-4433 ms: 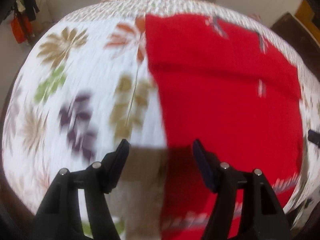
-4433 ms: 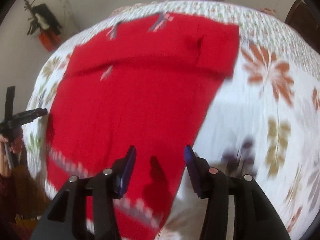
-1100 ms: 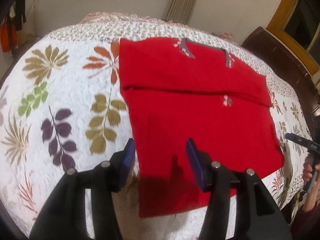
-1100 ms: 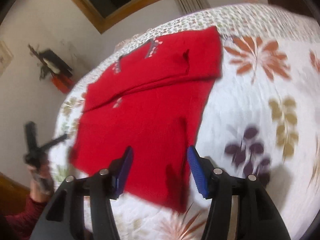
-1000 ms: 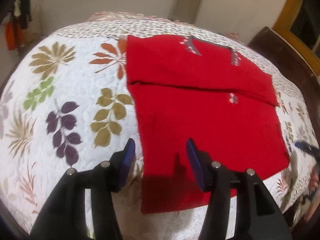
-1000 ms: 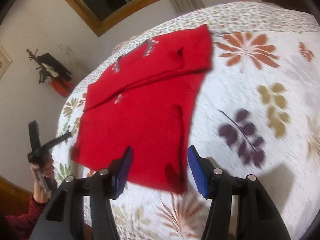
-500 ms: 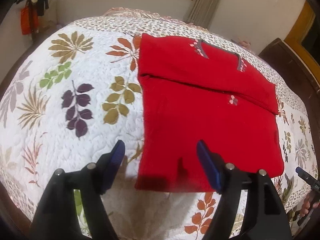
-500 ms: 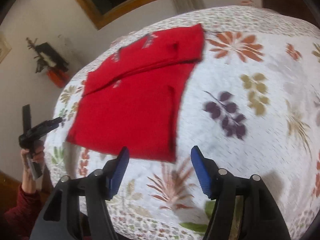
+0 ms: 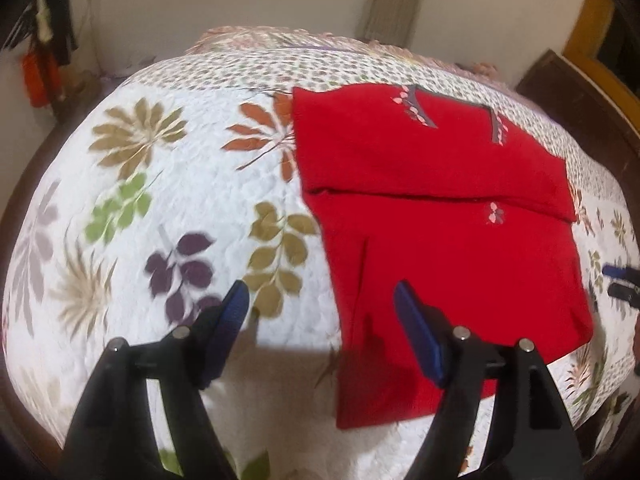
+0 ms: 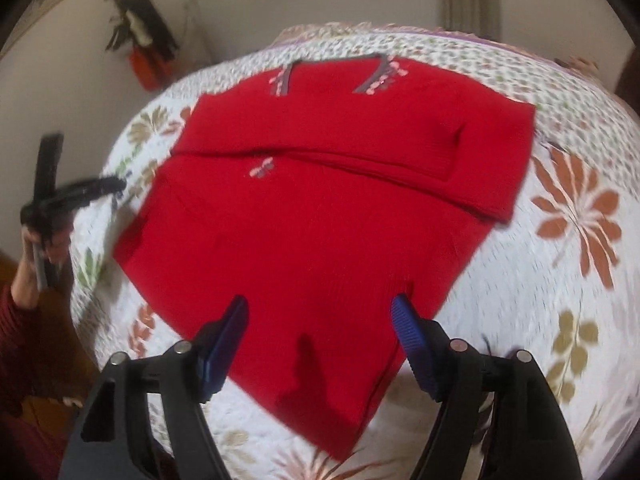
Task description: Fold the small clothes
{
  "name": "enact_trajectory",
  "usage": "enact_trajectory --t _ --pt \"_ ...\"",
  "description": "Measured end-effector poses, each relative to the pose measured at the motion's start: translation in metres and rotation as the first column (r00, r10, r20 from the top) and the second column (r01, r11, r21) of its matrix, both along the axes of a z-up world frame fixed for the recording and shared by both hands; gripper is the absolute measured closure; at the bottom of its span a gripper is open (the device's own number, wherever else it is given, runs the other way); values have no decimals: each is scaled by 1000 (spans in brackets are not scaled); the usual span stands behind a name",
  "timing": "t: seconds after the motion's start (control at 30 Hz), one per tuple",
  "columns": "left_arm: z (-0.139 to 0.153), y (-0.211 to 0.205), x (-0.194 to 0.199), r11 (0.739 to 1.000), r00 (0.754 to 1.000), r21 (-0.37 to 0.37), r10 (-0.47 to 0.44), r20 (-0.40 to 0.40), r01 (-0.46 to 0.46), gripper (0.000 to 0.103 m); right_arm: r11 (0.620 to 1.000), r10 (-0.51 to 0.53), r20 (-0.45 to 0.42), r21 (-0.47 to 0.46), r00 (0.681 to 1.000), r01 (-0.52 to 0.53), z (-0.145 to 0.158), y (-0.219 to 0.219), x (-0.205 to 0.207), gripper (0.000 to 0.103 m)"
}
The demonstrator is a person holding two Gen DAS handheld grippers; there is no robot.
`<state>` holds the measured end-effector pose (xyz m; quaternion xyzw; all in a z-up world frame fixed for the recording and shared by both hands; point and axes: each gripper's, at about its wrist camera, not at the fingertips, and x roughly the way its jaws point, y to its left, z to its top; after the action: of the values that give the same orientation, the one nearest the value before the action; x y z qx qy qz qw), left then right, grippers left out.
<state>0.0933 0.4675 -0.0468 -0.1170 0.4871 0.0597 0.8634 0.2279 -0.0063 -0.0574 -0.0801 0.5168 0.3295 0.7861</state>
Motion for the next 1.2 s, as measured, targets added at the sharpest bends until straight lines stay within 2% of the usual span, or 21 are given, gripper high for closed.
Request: enact_trajectory --t 0.2,0.3,0.4,0.47,0.53,0.6,0.63,0.67,0.7,0.83,0.87,0.9,1.0,1.1,1.17,1.2 --pt "-11 -32 35 986 987 46 -161 -12 161 29 996 88 -40 -14 995 -88 -20 4 14 25" --pt "-18 -45 45 973 974 37 -226 -23 227 29 993 107 -50 -35 993 -109 -30 2 13 26" --pt "-31 -53 46 965 965 48 -257 -52 259 29 990 137 -43 -32 990 -138 -39 0 4 42" --pt "-36 -55 45 963 963 52 -262 -65 265 29 987 152 -23 -48 988 -153 -42 3 -4 45" --pt "-44 -57 41 961 960 54 -268 -79 273 29 982 176 13 -69 984 -175 -43 6 -14 54" --pt "-49 -62 34 956 956 56 -282 -84 288 29 977 203 37 -73 978 -200 -43 8 -23 77" --pt "-50 -63 30 953 953 59 -292 -82 297 31 976 209 37 -70 977 -206 -44 9 -26 96" --pt "-51 -65 27 950 950 60 -302 -80 307 33 976 210 31 -67 977 -207 -45 8 -28 101" --pt "-52 -68 23 946 947 62 -312 -79 317 42 977 208 32 -58 978 -206 -45 6 -29 103" --pt "-52 -72 13 943 948 97 -312 -67 318 63 980 197 49 -1 979 -198 -36 -3 -35 103" --pt "-51 -72 11 946 950 96 -305 -64 310 66 981 192 52 11 980 -193 -34 -5 -36 103" --pt "-48 -70 9 949 953 90 -297 -58 302 75 982 183 52 31 982 -184 -31 -11 -36 103" --pt "-39 -62 2 955 956 53 -291 -33 293 89 984 166 47 51 985 -169 -27 -14 -32 103" --pt "-39 -55 2 961 960 27 -276 -40 277 88 989 148 24 23 989 -148 -31 -9 -25 102" --pt "-44 -53 6 963 964 55 -262 -49 265 80 991 131 7 1 991 -131 -38 -3 -20 93" --pt "-46 -53 8 963 964 61 -261 -55 264 74 993 120 5 -11 993 -120 -42 -3 -16 77"
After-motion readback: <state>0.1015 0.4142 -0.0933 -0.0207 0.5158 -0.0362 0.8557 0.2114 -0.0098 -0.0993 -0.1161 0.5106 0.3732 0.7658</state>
